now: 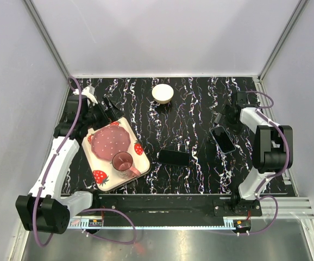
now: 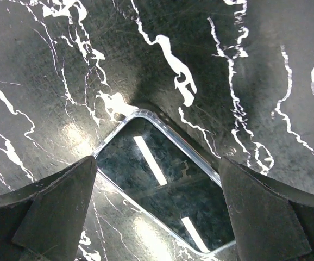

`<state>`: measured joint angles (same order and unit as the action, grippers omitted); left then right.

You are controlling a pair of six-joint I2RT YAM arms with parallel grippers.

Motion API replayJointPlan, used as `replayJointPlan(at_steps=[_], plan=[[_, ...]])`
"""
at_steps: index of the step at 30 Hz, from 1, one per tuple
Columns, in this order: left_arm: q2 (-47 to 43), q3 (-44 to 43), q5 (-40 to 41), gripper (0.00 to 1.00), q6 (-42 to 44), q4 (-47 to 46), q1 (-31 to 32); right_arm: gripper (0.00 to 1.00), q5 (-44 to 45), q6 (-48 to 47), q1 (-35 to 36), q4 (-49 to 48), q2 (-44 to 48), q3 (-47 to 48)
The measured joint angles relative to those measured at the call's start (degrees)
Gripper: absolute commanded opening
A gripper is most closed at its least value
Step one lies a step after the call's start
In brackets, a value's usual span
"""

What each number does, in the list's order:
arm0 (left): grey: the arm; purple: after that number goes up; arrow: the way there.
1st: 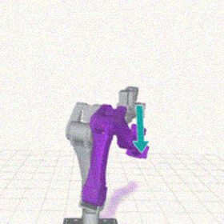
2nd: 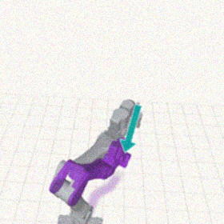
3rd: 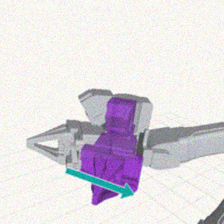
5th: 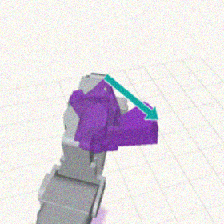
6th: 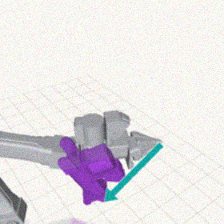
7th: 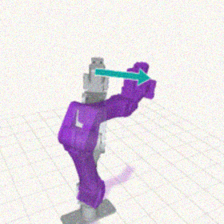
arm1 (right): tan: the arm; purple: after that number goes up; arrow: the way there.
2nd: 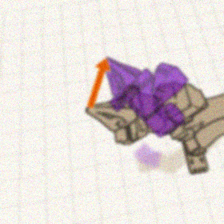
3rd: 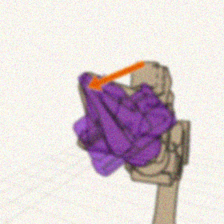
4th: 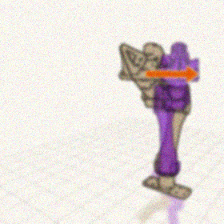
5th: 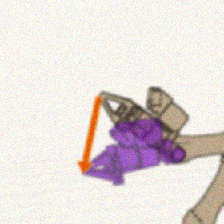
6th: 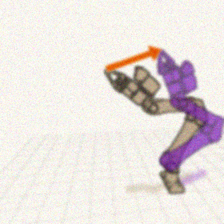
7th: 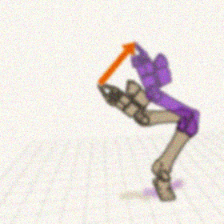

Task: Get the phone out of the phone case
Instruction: Pick up the phone at the center of the board.

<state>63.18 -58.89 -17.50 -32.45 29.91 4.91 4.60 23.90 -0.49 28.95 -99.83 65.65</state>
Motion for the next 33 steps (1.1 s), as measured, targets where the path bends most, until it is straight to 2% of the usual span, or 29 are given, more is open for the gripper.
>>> replayJointPlan(at_steps=[6, 15, 23, 33], plan=[[-0.8, 0.2, -0.2, 0.99, -0.3, 0.2, 0.3, 1.0, -3.9, -1.2, 0.0, -2.2, -2.9, -2.2], [-0.7, 0.2, -0.3, 0.99, -1.4, 0.0, 0.4, 1.0, -10.4, -0.1, -0.3, -7.6, 2.0, -8.5], [1.5, 0.1, -0.4, 0.99, -1.8, 0.0, 0.8, 1.0, -12.2, 1.0, 0.1, -5.0, 5.7, -12.1], [3.7, 0.1, -0.8, 0.99, -3.2, -1.2, 2.2, 1.0, -9.7, 0.8, 6.3, 1.7, 8.0, -13.7]])
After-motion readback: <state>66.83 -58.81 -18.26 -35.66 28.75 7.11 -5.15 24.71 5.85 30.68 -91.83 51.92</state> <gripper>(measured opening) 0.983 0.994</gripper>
